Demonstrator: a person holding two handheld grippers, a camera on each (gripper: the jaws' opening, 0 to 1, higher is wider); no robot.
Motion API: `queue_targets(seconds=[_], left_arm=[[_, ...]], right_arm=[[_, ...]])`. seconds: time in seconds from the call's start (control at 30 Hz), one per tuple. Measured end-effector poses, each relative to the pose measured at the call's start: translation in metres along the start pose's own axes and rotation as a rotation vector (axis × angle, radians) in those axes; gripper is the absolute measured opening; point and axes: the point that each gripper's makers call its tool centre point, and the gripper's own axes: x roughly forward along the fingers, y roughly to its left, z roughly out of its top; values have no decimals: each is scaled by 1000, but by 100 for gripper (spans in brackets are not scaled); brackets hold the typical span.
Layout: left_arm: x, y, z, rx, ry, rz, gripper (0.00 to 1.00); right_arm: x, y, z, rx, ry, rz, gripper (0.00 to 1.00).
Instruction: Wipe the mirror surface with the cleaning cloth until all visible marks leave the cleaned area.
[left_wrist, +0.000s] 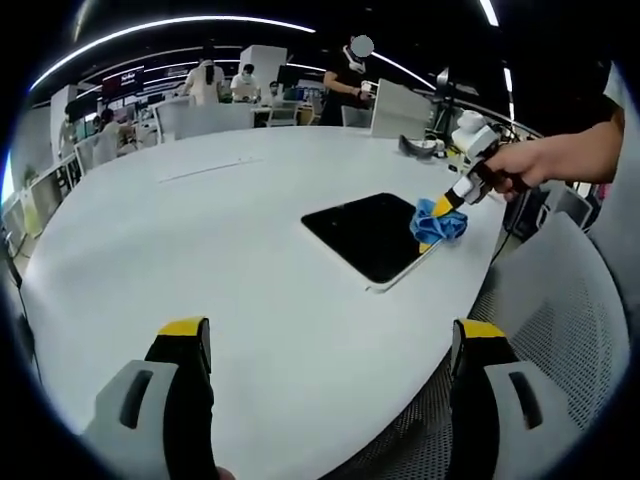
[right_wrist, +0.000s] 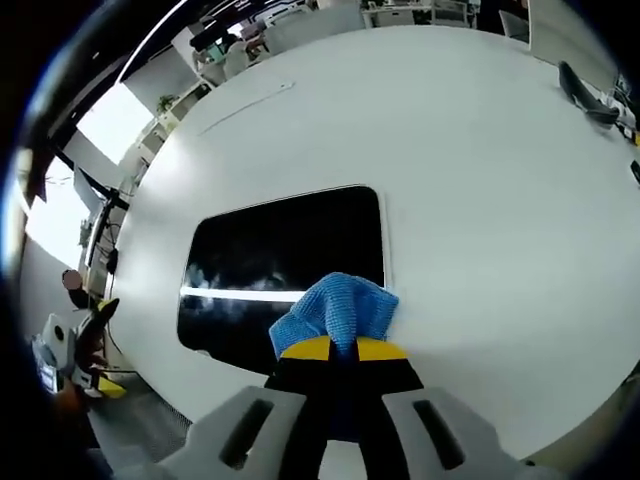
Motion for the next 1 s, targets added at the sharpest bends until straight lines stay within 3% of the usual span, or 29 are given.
queue_targets(seconds=[0.73, 1.0], left_arm=[[2, -4, -2, 3, 11, -19, 99], [2, -5, -2, 1, 11, -23, 99]], right_arm=[[16, 42, 1, -19, 16, 53, 1], [20, 68, -4, -43, 32, 79, 1]])
